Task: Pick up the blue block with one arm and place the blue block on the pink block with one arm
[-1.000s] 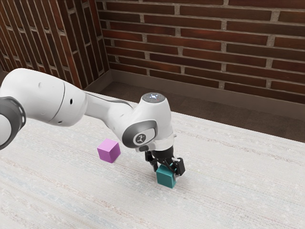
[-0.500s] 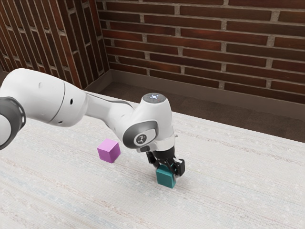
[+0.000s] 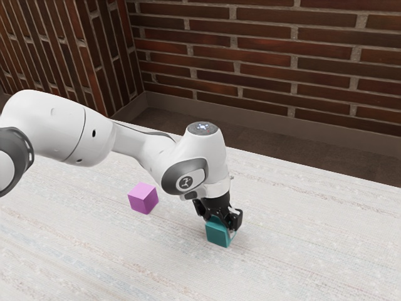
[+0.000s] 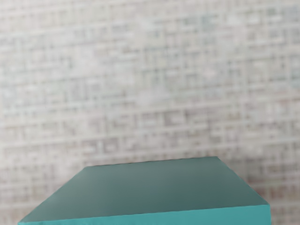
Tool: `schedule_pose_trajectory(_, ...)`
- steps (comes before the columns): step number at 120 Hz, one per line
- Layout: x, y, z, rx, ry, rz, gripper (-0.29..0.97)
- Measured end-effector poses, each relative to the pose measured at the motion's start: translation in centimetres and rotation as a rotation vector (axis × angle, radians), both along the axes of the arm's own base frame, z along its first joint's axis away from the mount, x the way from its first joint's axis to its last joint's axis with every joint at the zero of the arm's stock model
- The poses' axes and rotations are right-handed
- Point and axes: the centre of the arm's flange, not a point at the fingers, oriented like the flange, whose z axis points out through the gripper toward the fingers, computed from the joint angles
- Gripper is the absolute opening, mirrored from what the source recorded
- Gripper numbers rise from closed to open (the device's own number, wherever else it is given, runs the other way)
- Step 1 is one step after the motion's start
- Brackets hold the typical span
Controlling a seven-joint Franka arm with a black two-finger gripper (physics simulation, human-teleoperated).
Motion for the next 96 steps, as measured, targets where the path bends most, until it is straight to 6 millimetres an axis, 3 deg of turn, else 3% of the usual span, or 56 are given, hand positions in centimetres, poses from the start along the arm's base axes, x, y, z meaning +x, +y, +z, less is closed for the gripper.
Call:
schedule_pose_trajectory(28,0.1,0.0,0.4,-0.005,-0.007,0.0,0.36)
schedule_pose_trajectory(67,0.5,0.9,4.0,0.008,-0.057,0.007,0.38)
schedule_pose_trajectory(96,2.6,8.9,7.1,0.061,-0.094,0.122,0.38)
